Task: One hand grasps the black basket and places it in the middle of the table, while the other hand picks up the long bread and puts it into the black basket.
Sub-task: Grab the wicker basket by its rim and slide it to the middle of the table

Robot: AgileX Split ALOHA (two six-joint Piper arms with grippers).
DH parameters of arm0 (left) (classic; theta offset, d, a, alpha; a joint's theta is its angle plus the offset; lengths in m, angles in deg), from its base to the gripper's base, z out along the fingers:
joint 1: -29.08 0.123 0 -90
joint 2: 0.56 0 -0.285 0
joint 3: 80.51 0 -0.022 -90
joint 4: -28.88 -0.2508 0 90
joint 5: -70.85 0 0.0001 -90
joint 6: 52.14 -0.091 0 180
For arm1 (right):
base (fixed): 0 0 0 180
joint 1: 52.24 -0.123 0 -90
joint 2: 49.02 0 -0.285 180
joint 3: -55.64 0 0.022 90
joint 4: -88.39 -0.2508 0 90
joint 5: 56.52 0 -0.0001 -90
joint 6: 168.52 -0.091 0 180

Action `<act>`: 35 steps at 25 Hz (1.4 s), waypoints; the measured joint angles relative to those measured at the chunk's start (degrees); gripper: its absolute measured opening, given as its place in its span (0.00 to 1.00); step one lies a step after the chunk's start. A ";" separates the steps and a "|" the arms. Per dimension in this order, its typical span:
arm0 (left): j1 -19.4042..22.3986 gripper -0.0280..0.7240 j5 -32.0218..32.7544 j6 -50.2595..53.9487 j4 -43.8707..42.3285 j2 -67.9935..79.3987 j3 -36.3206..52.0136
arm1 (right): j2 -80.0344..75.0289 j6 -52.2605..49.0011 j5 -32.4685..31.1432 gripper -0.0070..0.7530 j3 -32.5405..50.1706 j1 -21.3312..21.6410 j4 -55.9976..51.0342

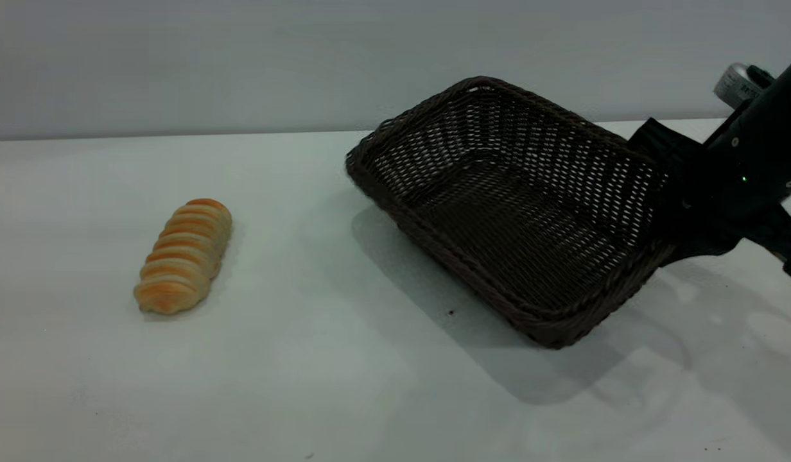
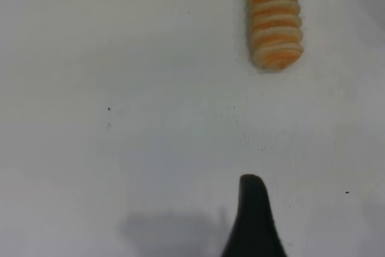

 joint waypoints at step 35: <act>0.00 0.82 1.47 -0.05 0.00 0.00 0.00 | -21.38 34.09 -38.86 0.15 -40.87 -1.37 11.15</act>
